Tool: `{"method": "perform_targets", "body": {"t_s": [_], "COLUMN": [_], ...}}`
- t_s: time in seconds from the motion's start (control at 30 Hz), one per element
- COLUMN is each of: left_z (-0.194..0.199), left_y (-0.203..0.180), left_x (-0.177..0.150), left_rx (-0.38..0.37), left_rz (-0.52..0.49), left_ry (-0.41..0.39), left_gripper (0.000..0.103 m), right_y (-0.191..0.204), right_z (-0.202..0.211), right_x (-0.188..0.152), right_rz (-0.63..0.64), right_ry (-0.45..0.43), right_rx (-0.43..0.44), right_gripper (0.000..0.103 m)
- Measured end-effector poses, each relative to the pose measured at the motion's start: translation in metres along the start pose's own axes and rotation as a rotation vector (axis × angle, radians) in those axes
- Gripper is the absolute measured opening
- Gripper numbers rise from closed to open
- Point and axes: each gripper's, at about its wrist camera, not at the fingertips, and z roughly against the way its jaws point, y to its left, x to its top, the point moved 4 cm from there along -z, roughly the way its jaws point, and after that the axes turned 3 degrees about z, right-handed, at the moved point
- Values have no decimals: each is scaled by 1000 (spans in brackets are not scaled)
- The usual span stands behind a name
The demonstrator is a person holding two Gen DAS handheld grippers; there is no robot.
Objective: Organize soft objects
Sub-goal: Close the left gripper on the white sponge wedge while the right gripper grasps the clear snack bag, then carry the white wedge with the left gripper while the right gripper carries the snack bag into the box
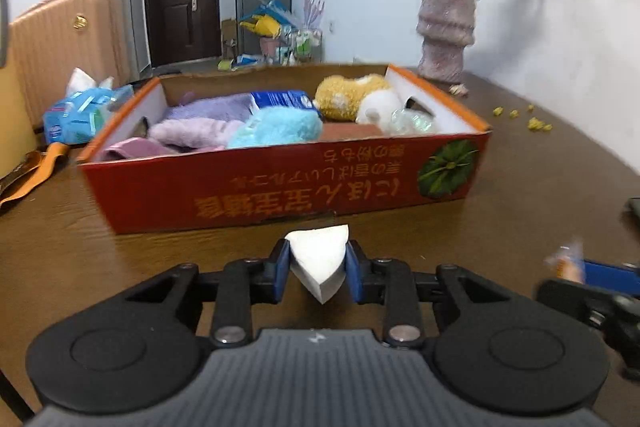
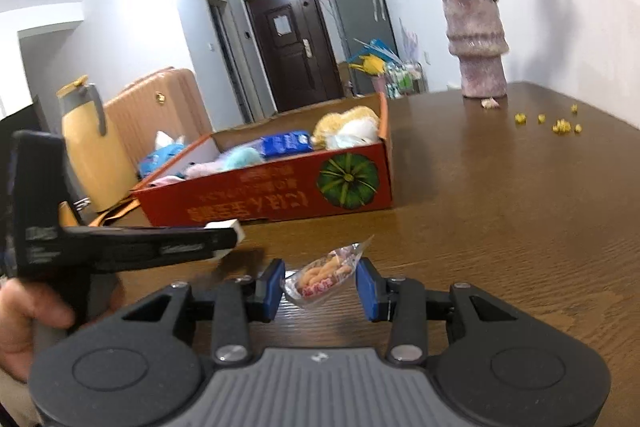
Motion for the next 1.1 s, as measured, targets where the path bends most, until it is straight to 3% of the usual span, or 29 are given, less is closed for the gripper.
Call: {"method": "perform_targets", "body": {"t_s": [0.3,0.5,0.6,0.7,0.83,0.9,0.97,1.1], "left_z": [114,139,137,125,83,46,7,-77], "left_y": [27,35,36,35,33,33,29,27], "left_x": [-17,-20,-7,28,95,127,147,166], "left_rx": [-54,-86,-119,-178,-247,-212,-228,-200], "left_rz": [45,58,64,73,64,68,49,79], "left_ry": [-114,-146,-157,-174,-177,-151,-99,27], "left_gripper": [30,30,30,31,32,32,32,32], "right_y": [47,70,72,71,63,51,35,4], "right_z": [45,61,63,63,40,8,-32,-120], "right_x": [-19,-22,-12,20,87,123,153,187], "right_rz": [33,56,63,98,117,86,25,-76], "right_ry": [-21,-45,-59,-104,-153,-141,-109,-28], "right_rx": [66,88,83,82,129,145,161,142], "right_gripper": [38,38,38,38,38,38,38,39]}}
